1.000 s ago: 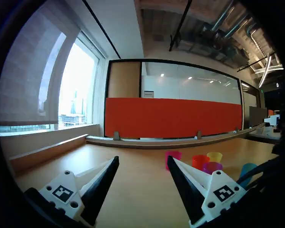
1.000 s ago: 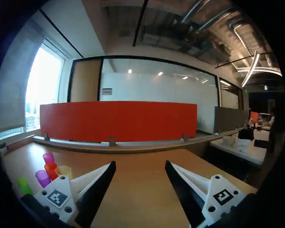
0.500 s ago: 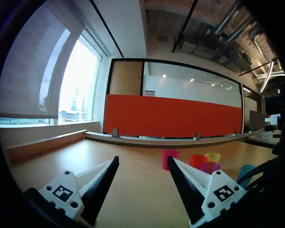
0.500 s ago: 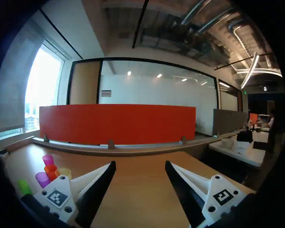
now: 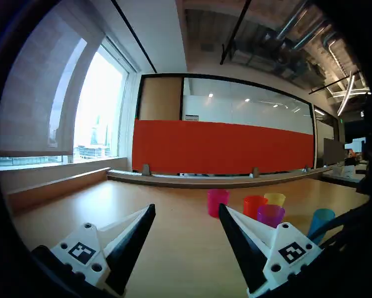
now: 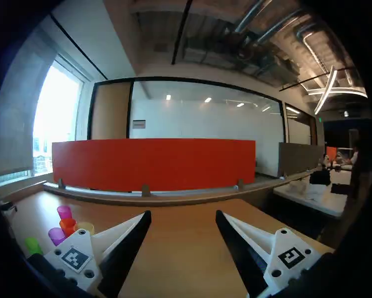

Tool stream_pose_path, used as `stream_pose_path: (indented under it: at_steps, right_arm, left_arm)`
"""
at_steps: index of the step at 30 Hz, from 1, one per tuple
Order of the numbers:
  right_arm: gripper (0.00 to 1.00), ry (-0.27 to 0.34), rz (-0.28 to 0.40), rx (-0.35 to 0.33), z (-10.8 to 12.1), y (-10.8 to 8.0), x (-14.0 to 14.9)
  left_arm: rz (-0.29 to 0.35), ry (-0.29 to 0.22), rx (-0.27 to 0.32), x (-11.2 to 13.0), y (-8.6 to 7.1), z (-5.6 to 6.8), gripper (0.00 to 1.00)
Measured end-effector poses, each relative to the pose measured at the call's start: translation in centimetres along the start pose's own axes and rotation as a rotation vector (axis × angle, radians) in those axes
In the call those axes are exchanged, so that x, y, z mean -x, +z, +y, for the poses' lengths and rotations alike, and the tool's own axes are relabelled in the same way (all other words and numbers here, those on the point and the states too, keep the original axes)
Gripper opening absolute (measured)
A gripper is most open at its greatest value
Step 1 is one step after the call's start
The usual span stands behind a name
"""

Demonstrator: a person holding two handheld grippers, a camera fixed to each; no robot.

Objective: Pour water

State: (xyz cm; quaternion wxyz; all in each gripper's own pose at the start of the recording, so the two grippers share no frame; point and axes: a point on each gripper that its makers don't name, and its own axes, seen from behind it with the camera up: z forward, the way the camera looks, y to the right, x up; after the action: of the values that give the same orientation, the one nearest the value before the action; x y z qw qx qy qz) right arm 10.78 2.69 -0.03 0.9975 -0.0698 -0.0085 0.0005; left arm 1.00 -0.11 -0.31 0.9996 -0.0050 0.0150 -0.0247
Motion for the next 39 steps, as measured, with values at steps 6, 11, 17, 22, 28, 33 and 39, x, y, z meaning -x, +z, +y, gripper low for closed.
stream_pose_path:
  at_steps: [6, 11, 17, 22, 28, 33, 39]
  right_arm:
    - [1.00, 0.001, 0.003, 0.001, 0.2, 0.0, -0.4]
    - [1.00, 0.003, 0.006, 0.006, 0.8, -0.2, -0.5]
    - [1.00, 0.012, 0.016, 0.003, 1.0, -0.3, -0.8]
    - [1.00, -0.002, 0.019, -0.003, 1.1, -0.4, -0.7]
    - [1.00, -0.025, 0.038, -0.008, 1.2, -0.7, -0.9]
    - [1.00, -0.030, 0.044, -0.030, 0.9, -0.9, 0.1]
    - [1.00, -0.028, 0.054, -0.037, 0.7, -1.0, 1.7]
  left_arm:
    - [-0.018, 0.034, 0.007, 0.8, 0.2, 0.3, 0.94]
    - [-0.028, 0.047, 0.011, 0.9, 0.3, 0.7, 0.94]
    - [-0.028, 0.047, 0.010, 0.9, 0.3, 0.7, 0.94]
    - [-0.030, 0.049, 0.010, 0.9, 0.3, 0.6, 0.94]
    - [-0.030, 0.049, 0.010, 0.9, 0.3, 0.7, 0.94]
    - [-0.030, 0.049, 0.010, 1.0, 0.3, 0.7, 0.94]
    - [-0.030, 0.049, 0.010, 1.0, 0.3, 0.7, 0.94]
